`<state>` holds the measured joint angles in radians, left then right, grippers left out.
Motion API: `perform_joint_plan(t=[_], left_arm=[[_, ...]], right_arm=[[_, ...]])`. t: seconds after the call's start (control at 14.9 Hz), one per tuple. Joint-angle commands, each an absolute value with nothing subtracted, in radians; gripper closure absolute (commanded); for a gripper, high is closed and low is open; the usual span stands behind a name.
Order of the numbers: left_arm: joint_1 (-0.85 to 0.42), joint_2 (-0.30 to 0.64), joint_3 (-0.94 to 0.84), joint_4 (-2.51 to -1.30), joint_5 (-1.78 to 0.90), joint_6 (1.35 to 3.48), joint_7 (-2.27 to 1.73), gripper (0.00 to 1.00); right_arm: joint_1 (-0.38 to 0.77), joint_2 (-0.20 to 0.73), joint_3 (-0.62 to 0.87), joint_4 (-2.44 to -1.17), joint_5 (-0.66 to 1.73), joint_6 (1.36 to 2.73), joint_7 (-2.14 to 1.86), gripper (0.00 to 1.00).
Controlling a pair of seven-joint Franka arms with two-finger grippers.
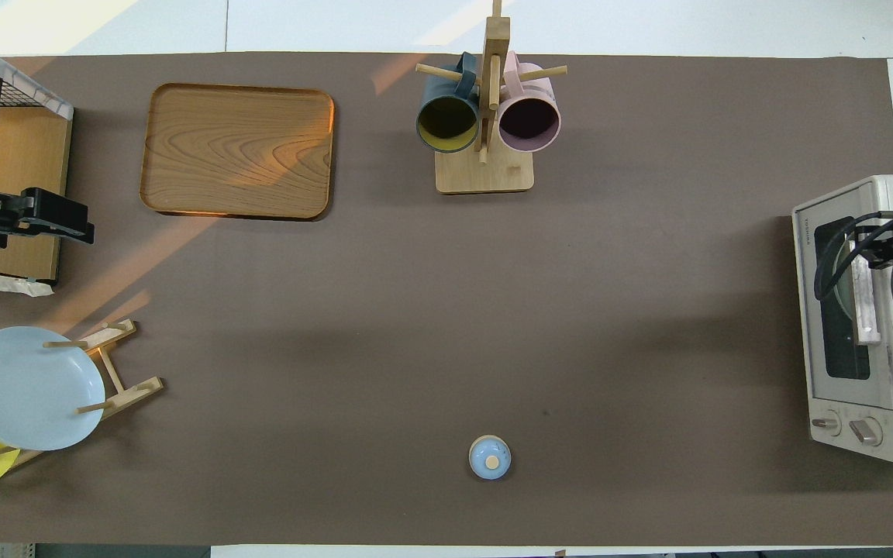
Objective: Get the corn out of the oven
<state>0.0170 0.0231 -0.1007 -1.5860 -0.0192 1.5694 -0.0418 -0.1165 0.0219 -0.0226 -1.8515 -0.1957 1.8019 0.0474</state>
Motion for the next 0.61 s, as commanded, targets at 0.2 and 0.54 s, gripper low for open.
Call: perform_joint_plan(t=[0.2, 0.54], left_arm=[[0.025, 0.011, -0.106, -1.597, -0.015, 1.572, -0.043, 0.0], [0.02, 0.011, -0.106, -1.597, -0.015, 1.572, -0.043, 0.0]], right_arm=[[-0.143, 0.002, -0.012, -1.922, -0.166, 1.878, 0.038, 1.0], [-0.152, -0.003, -0.012, -1.976, -0.166, 1.9, 0.037, 1.0]])
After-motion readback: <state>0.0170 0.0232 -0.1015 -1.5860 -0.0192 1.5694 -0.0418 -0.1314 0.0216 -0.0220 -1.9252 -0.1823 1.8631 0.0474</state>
